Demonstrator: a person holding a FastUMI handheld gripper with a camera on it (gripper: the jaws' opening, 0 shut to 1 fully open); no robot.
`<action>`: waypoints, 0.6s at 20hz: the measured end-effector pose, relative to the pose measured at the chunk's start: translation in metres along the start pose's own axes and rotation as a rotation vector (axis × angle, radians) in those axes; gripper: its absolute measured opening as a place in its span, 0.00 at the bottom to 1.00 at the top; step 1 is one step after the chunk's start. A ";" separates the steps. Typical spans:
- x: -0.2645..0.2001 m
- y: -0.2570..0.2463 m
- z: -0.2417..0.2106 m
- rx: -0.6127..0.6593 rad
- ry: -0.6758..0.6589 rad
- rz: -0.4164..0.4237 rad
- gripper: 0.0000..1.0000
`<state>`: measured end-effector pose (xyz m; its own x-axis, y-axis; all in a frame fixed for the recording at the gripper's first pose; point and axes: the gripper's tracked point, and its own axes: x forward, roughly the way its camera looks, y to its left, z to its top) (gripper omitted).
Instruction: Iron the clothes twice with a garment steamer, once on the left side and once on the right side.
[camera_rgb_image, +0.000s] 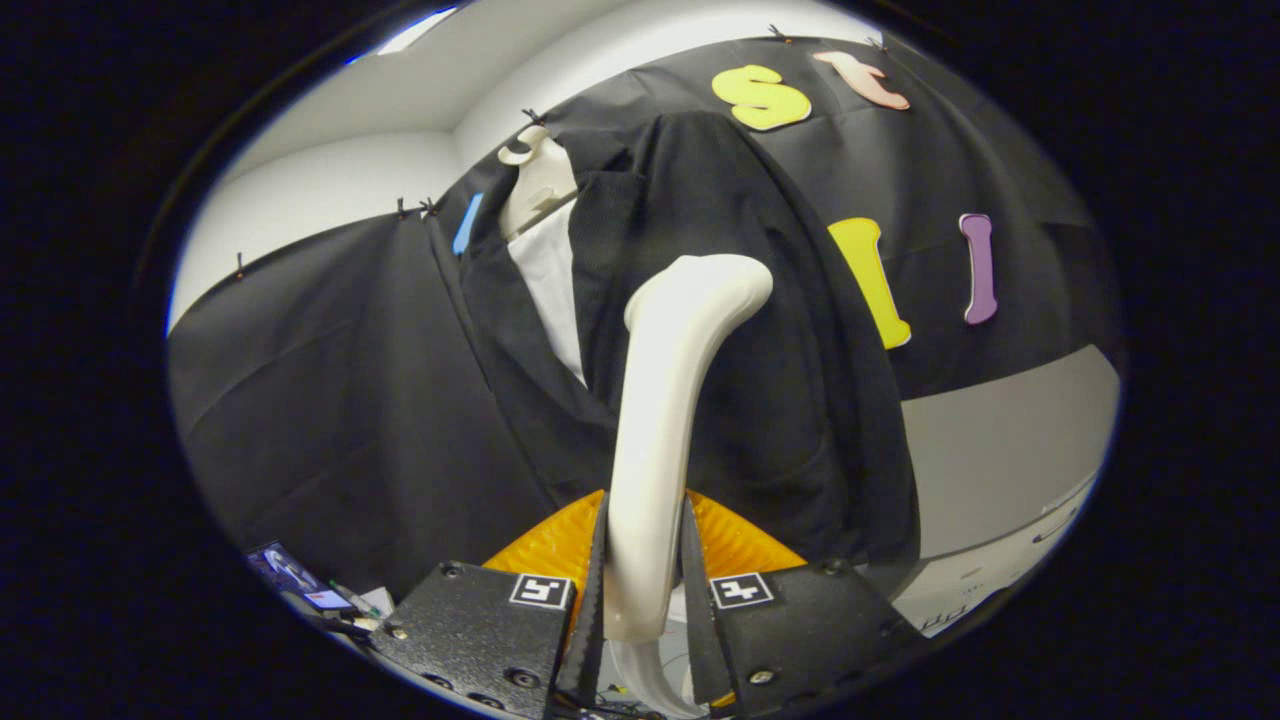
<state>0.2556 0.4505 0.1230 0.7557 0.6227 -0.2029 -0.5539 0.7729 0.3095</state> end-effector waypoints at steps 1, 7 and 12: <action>0.001 -0.002 -0.007 0.002 0.012 -0.002 0.37; 0.009 -0.012 -0.048 0.016 0.092 -0.008 0.37; 0.011 -0.018 -0.076 0.024 0.139 -0.013 0.37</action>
<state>0.2468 0.4529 0.0445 0.7060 0.6247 -0.3337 -0.5342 0.7791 0.3282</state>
